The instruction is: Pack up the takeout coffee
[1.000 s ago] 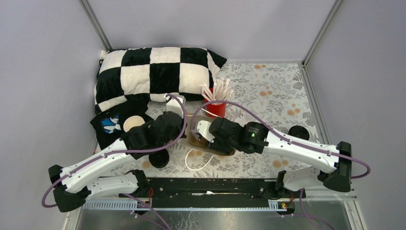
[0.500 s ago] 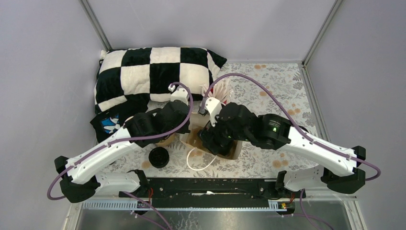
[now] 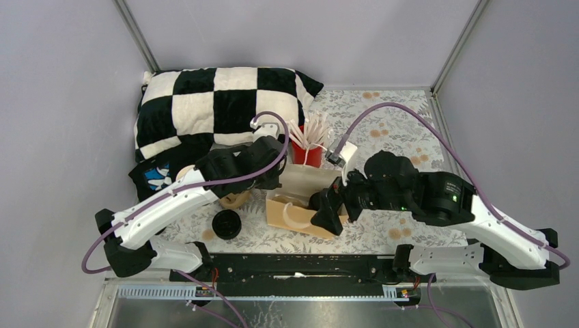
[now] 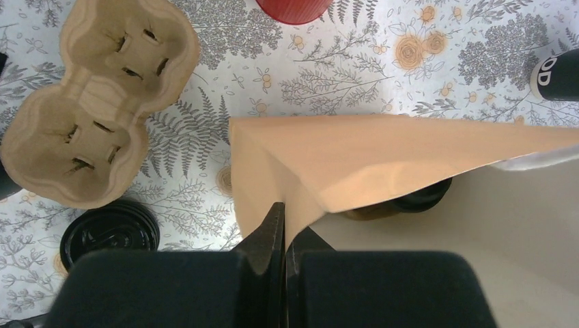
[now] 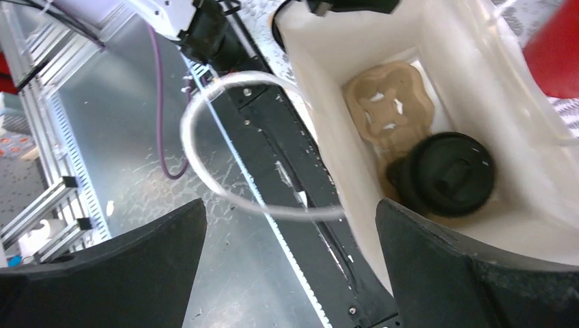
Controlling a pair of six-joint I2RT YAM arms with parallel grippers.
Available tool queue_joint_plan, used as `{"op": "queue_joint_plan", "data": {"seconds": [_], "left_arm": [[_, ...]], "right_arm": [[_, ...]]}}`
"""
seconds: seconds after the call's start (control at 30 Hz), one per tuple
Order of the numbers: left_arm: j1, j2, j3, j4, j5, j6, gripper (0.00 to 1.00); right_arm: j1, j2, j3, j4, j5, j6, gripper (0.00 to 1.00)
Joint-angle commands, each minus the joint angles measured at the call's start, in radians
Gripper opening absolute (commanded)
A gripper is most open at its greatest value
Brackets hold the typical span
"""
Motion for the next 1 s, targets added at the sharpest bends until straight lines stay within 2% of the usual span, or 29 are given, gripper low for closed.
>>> {"op": "queue_joint_plan", "data": {"seconds": [0.0,0.07,0.13,0.23,0.3,0.37,0.5,0.57,0.67,0.77,0.83,0.97], "left_arm": [[0.005,0.018,0.073,-0.003,0.030,-0.042,0.00],[0.004,0.024,0.083,-0.010,0.029,-0.059,0.00],[0.005,0.024,0.083,-0.018,0.025,-0.085,0.00],[0.004,0.001,0.043,-0.004,0.020,-0.114,0.00],[0.004,-0.020,0.007,0.012,0.019,-0.125,0.00],[0.005,-0.032,-0.013,0.014,0.017,-0.138,0.00],[0.004,-0.039,-0.016,0.011,0.016,-0.152,0.00],[0.004,-0.043,-0.017,0.008,0.020,-0.158,0.00],[0.005,-0.050,-0.025,0.007,0.028,-0.163,0.00],[0.005,-0.048,-0.018,0.004,0.034,-0.158,0.00],[0.004,-0.047,-0.019,0.003,0.035,-0.158,0.00],[0.005,-0.047,-0.017,-0.001,0.038,-0.168,0.00]], "right_arm": [[0.006,0.062,-0.013,0.053,-0.125,-0.001,1.00],[0.006,0.083,0.015,0.046,-0.140,-0.002,0.98],[0.005,0.071,0.057,-0.003,-0.030,0.038,0.93],[0.006,0.027,0.171,-0.168,0.271,0.172,0.74],[0.006,0.021,0.283,-0.351,0.537,0.338,0.69],[0.005,0.025,0.339,-0.487,0.681,0.468,0.66],[-0.012,0.086,0.300,-0.569,0.735,0.474,0.82],[-0.060,0.113,0.297,-0.562,0.694,0.475,0.82],[-0.162,0.186,0.288,-0.522,0.523,0.373,0.83],[-0.171,0.230,0.248,-0.494,0.454,0.369,0.82],[-0.171,0.226,0.181,-0.439,0.458,0.363,0.74],[-0.178,0.271,0.165,-0.441,0.560,0.351,0.33]]}}
